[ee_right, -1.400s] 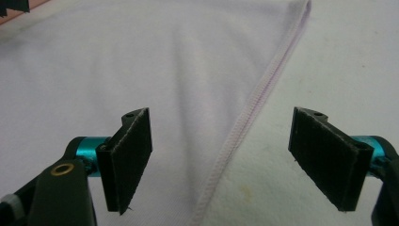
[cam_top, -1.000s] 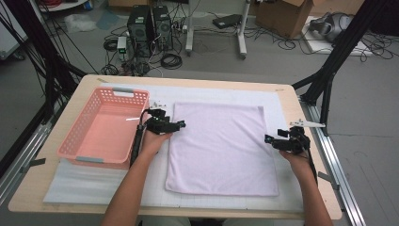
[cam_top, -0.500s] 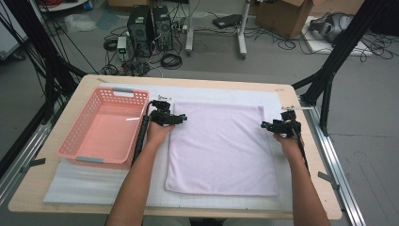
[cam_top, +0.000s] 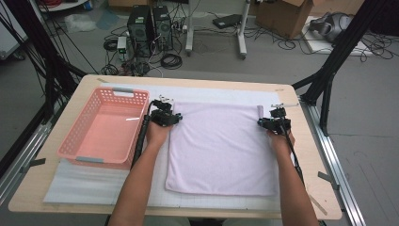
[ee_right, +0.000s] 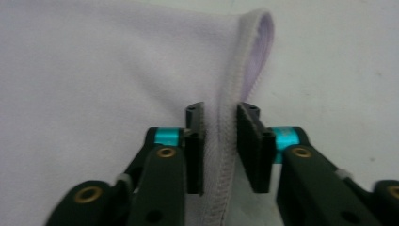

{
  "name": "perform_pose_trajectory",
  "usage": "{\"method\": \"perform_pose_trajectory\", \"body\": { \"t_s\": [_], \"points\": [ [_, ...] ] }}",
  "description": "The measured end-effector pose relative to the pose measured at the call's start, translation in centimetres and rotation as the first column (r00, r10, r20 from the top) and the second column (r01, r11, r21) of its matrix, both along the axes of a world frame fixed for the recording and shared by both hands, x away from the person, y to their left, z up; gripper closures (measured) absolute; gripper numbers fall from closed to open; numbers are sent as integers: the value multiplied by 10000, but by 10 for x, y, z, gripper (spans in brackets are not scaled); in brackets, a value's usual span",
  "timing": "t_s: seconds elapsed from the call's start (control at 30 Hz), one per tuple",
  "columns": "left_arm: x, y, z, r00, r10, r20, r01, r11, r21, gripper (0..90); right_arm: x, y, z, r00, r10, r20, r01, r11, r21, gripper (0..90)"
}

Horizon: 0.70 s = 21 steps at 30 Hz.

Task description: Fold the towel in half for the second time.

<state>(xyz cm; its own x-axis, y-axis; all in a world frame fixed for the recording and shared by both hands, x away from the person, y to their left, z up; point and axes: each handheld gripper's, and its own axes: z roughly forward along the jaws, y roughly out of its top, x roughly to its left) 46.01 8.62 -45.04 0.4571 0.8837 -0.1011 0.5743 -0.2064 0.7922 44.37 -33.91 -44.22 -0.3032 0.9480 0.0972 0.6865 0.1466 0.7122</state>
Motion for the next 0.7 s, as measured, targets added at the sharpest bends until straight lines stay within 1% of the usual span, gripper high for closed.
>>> {"method": "perform_pose_trajectory", "body": {
  "t_s": [0.03, 0.07, 0.1, 0.17, 0.2, 0.23, 0.3, 0.37, 0.4, 0.43, 0.47, 0.53, 0.57, 0.63, 0.67, 0.7],
  "points": [
    [-1, -2, 0, 9999, -171, 1, 171, 9998, -60, 766, 0, 0, 0, 10000, -18, -60, 18, 10000, 60, 805],
    [-1, -4, 0, 9999, -130, 25, 130, 9999, -2, 817, 0, 1, 1, 9999, -46, -96, 47, 9999, 105, 817],
    [-1, -4, 0, 10000, -31, -78, 30, 9999, -152, 827, 0, 1, 1, 9999, -42, -159, 44, 10000, 73, 825],
    [1, 0, 0, 9989, 191, -432, -222, 9971, -732, 840, 1, 2, 2, 9998, -10, -205, 9, 10000, -23, 835],
    [1, 1, 0, 9981, 201, -575, -251, 9958, -880, 843, 1, 2, 3, 9998, -15, -204, 15, 10000, -14, 840],
    [1, 2, 1, 9977, 243, -634, -306, 9946, -994, 846, 1, 1, 3, 9998, -20, -193, 22, 10000, 74, 842],
    [1, 3, 3, 9979, 339, -551, -406, 9914, -1247, 849, 0, -2, 5, 9999, -109, -13, 110, 9995, 300, 845],
    [0, 4, 9, 9989, 353, -315, -397, 9878, -1505, 850, -1, -6, 11, 9991, -166, 399, 143, 9982, 578, 848],
    [-1, 5, 12, 9990, 393, -223, -425, 9845, -1702, 849, -2, -9, 14, 9980, -195, 596, 147, 9967, 794, 850],
    [-2, 6, 15, 9990, 411, -166, -435, 9805, -1919, 850, -4, -11, 18, 9968, -227, 770, 162, 9963, 838, 850],
    [-3, 7, 18, 9990, 446, -95, -456, 9783, -2021, 850, -5, -13, 20, 9960, -217, 865, 131, 9951, 981, 850],
    [-6, 9, 23, 9995, 314, -27, -313, 9763, -2143, 850, -7, -15, 23, 9957, -162, 911, 66, 9944, 1050, 850],
    [-8, 10, 26, 9998, 214, 47, -199, 9765, -2148, 850, -9, -16, 25, 9955, -108, 939, 0, 9934, 1147, 850],
    [-15, 10, 30, 9999, 32, 144, 2, 9737, -2277, 849, -15, -18, 29, 9939, 13, 1103, -180, 9884, 1507, 850],
    [-19, 10, 33, 9997, -146, 183, 182, 9759, -2174, 849, -18, -19, 31, 9937, 64, 1118, -244, 9867, 1605, 850],
    [-23, 9, 36, 9990, -316, 324, 374, 9795, -1979, 849, -21, -21, 32, 9933, 183, 1137, -362, 9869, 1571, 850]
  ]
}}
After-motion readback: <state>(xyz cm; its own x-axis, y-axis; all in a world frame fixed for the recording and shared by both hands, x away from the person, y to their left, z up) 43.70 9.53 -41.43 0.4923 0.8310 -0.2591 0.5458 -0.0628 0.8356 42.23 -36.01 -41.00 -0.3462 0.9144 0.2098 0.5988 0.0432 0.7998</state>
